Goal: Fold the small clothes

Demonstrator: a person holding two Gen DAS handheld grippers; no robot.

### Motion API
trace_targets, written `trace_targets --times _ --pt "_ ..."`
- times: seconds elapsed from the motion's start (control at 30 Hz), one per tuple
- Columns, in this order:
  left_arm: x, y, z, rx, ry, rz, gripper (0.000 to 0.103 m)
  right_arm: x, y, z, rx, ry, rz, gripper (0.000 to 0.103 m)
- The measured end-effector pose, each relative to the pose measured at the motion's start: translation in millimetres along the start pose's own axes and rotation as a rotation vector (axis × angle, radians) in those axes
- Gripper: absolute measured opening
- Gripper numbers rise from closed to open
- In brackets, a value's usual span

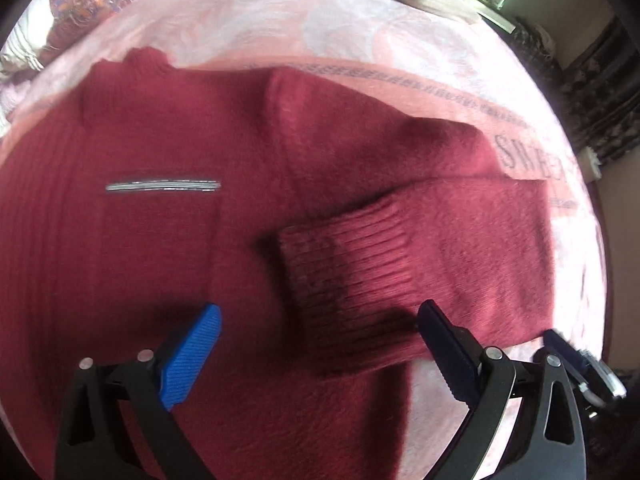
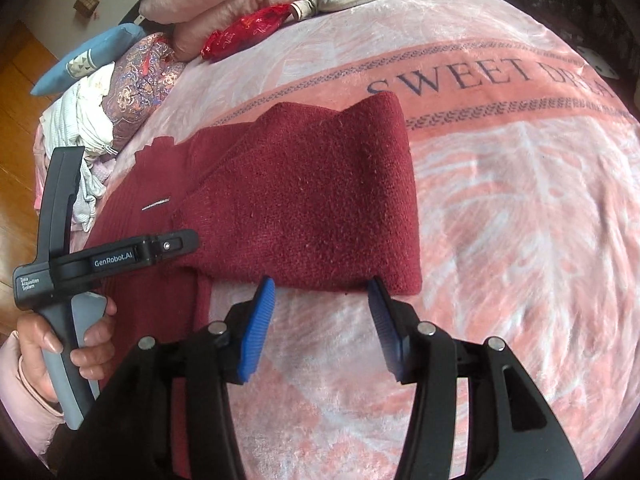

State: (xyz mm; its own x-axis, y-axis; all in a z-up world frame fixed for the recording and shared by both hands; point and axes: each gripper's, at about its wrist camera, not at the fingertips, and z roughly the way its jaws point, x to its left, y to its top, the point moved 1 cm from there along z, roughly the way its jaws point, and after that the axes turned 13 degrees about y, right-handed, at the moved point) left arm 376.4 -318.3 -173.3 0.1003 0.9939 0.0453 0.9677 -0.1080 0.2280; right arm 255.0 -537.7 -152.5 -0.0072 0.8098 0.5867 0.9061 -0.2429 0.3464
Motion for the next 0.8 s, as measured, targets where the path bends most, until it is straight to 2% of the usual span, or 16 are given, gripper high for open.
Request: trace_targets --times 0.07,0.1,0.13,0.17,0.2,0.23,0.27,0.43,0.57,0.73,0.8 --pt "-10.9 2.6 3.6 0.008 -0.017 0.015 0.09 -1.5 -6.0 -0.7 0.005 -0.009 -0.008 0.049" --pt "-16.3 4.1 3.1 -0.002 -0.008 0.026 0.081 -1.7 -8.0 -2.1 0.004 -0.019 -0.015 0.049" --pt "-20.8 4.8 1.5 -0.017 -0.001 0.041 0.065 -2.8 -10.5 -4.8 0.003 -0.03 -0.022 0.049" --pt "-24.2 5.1 -1.8 -0.034 -0.006 0.053 0.057 -3.7 -12.4 -6.6 0.001 -0.035 -0.025 0.049" --pt "-25.2 4.9 -5.0 -0.044 -0.027 0.054 0.038 -5.3 -13.9 -8.9 -0.002 -0.037 -0.024 0.05" --pt "-25.6 4.7 -8.2 -0.048 -0.067 0.048 0.026 -7.0 -15.3 -11.0 -0.006 -0.039 -0.022 0.051" --pt "-25.5 4.6 -12.4 -0.05 -0.103 0.037 0.024 -9.0 -16.6 -13.5 -0.012 -0.041 -0.016 0.051" --pt "-17.1 7.5 -44.9 -0.163 -0.143 -0.022 0.018 -9.7 -22.2 -15.2 -0.017 -0.041 0.002 0.051" --pt "15.0 17.3 -76.0 -0.271 -0.11 -0.071 0.017 -1.7 -23.7 -13.3 -0.01 -0.041 -0.005 0.051" --pt "76.9 27.1 -94.5 -0.32 -0.064 -0.127 0.017 17.3 -18.2 -4.7 -0.002 -0.021 -0.021 0.052" --pt "113.5 26.9 -100.6 -0.348 -0.019 -0.152 0.017 28.7 -15.5 1.7 0.007 -0.009 -0.037 0.052"
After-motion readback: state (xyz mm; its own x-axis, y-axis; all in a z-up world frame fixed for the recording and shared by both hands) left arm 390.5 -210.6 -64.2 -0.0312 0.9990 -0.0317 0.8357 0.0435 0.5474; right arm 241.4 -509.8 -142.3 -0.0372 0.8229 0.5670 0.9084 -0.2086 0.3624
